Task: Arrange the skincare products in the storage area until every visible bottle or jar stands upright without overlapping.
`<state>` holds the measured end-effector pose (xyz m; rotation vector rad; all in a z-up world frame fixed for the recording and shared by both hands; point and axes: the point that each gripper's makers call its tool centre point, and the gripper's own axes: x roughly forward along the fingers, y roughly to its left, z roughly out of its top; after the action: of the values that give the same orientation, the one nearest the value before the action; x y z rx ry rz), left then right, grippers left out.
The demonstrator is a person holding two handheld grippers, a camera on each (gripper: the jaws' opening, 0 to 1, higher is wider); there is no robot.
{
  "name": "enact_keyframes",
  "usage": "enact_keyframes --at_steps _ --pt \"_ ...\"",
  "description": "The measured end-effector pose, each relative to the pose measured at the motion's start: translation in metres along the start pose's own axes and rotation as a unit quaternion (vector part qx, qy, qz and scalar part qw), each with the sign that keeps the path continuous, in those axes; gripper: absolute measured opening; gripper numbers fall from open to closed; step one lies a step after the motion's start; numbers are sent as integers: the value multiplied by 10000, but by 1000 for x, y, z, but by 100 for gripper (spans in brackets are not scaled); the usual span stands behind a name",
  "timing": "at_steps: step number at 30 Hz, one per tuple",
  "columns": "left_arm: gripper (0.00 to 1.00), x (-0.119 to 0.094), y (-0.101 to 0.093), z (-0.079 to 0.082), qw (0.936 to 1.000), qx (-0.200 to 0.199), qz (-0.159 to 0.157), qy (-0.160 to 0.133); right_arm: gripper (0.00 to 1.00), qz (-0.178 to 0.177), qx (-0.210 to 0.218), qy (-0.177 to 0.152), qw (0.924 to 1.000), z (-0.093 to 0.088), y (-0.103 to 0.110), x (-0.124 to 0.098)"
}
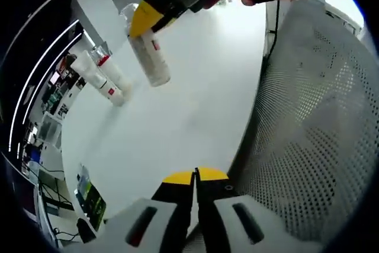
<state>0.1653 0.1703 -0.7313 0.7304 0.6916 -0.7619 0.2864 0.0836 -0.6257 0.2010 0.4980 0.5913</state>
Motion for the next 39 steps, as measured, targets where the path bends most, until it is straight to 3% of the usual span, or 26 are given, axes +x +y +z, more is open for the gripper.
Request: enact_keyframes --at_steps 7,18,39 --pt "1 1 -5 -1 9999 108 -93 63 15 -38 -193 -7 9998 7 -6 13" --pt "2 4 -4 -8 9998 -27 -114 177 15 -208 -315 32 9993 4 -21 29" --pt "2 4 -8 -9 9996 -50 -221 185 15 -517 -738 -96 9959 12 -45 64"
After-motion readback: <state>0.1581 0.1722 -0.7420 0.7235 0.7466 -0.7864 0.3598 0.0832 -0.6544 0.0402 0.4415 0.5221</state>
